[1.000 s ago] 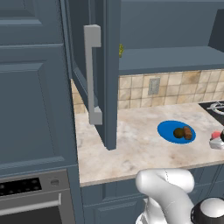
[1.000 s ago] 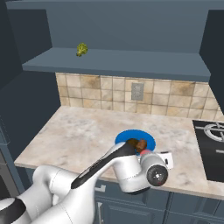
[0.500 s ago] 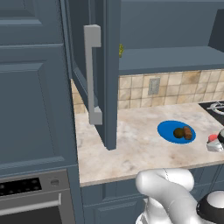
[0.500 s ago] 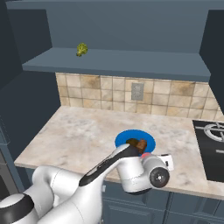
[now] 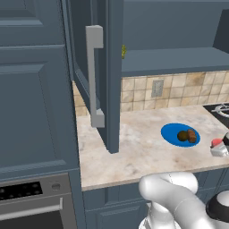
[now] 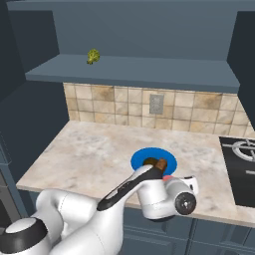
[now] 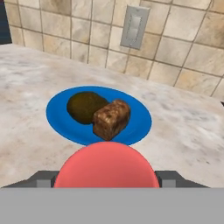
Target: Pick the avocado and bread from the counter and place them on the plate. Then pick the jam from the cabinet and place it next to the plate. Lastly close the cabinet door.
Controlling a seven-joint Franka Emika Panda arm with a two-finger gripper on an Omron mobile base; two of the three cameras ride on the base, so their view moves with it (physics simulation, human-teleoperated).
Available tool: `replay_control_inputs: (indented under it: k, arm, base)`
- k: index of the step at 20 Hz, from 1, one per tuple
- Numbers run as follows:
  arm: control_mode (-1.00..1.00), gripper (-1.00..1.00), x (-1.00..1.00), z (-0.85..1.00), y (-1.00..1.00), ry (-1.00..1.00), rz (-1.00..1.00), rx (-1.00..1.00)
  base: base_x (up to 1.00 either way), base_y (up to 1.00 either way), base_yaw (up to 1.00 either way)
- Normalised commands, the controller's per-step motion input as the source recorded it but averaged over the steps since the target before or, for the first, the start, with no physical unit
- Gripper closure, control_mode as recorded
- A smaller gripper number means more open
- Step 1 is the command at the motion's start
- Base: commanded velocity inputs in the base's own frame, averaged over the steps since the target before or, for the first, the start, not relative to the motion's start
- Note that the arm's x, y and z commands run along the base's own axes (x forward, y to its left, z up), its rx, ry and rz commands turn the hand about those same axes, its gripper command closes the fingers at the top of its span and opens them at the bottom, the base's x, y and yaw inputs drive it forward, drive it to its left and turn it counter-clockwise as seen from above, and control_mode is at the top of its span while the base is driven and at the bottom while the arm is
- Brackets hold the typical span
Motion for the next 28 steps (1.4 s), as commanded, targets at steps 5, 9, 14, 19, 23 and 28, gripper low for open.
replay_control_inputs:
  k: [5, 9, 14, 19, 23, 28]
  arm:
    - [-1.0, 1.0, 0.09, -0.13, -0.01, 0.0, 0.04, 0.0]
    - [-1.0, 1.0, 0.13, -0.14, 0.0, 0.0, 0.04, 0.0]
    - [-1.0, 1.0, 0.16, -0.12, 0.0, 0.0, 0.03, 0.0]
    - [-1.0, 1.0, 0.17, -0.09, 0.0, 0.0, 0.03, 0.0]
    - [-1.0, 1.0, 0.18, -0.09, 0.0, 0.0, 0.03, 0.0]
    - [-1.0, 1.0, 0.18, -0.11, -0.01, 0.0, 0.03, 0.0]
  base:
    - [0.0, 0.0, 0.0]
    - [0.0, 0.0, 0.0]
    - [0.0, 0.0, 0.0]
    - [0.0, 0.0, 0.0]
    - [0.0, 0.0, 0.0]
    - [0.0, 0.0, 0.0]
